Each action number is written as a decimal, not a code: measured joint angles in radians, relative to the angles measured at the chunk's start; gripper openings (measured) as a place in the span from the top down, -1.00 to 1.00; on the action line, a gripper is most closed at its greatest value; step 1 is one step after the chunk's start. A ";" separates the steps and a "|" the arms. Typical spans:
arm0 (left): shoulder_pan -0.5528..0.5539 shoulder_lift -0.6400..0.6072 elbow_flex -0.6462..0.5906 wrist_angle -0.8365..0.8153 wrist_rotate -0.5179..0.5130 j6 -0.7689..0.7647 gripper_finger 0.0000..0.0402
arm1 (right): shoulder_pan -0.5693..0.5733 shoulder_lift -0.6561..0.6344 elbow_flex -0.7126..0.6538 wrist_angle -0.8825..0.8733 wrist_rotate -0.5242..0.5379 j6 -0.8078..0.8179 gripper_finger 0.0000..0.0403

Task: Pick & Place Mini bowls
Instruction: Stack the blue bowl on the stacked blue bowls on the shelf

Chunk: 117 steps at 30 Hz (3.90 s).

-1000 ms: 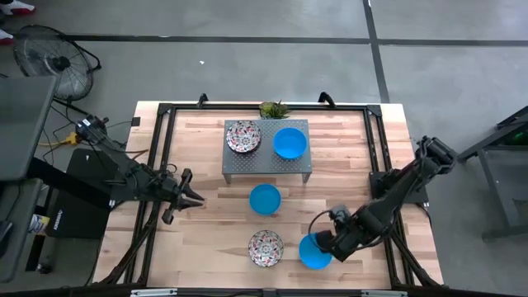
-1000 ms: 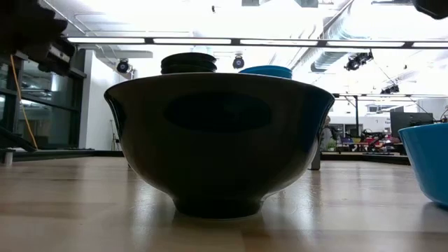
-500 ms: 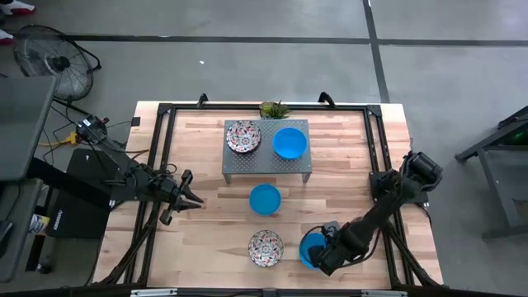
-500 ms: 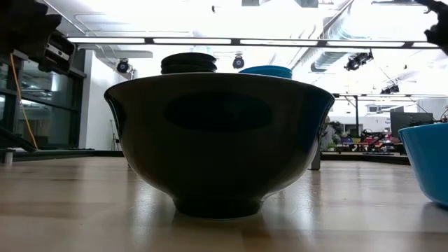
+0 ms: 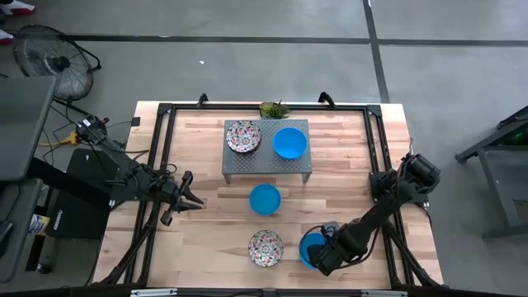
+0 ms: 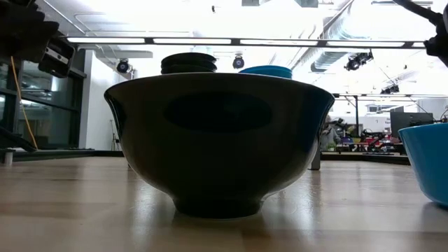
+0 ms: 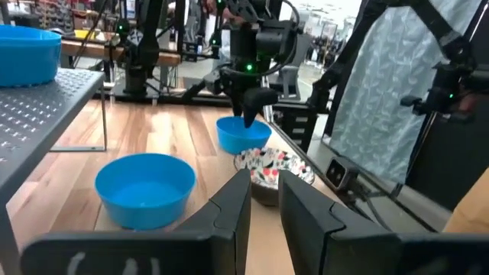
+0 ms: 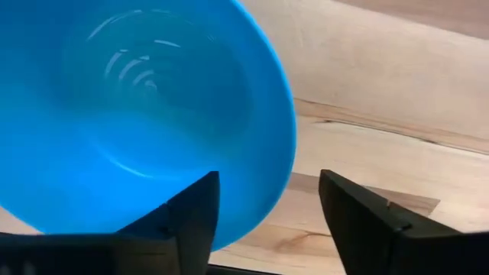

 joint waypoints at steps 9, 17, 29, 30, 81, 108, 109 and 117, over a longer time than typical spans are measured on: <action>0.000 0.000 -0.001 -0.002 -0.004 -0.008 0.67 | -0.003 0.042 0.000 0.023 0.003 0.000 0.23; 0.000 0.000 -0.001 -0.009 -0.005 -0.027 0.67 | -0.003 0.043 -0.001 0.007 -0.011 -0.009 0.58; 0.000 0.000 -0.001 -0.018 0.004 -0.049 0.67 | -0.002 -0.023 0.002 -0.022 -0.034 -0.045 0.99; 0.000 0.000 -0.001 -0.018 0.004 -0.053 0.67 | -0.002 -0.041 0.001 -0.033 -0.029 -0.046 0.99; 0.000 0.002 -0.001 -0.104 -0.079 -0.076 0.67 | -0.820 -0.610 0.001 -0.117 0.059 -0.849 1.00; 0.000 0.002 -0.001 -0.160 -0.026 -0.023 0.67 | -1.139 -0.036 0.780 -0.670 -0.028 -1.213 1.00; 0.000 0.002 -0.001 -0.163 -0.020 -0.026 0.67 | -1.149 -0.024 0.787 -0.677 -0.040 -1.223 1.00; 0.000 0.002 -0.001 -0.173 0.012 -0.026 0.67 | -1.174 0.012 0.784 -0.716 -0.036 -1.242 1.00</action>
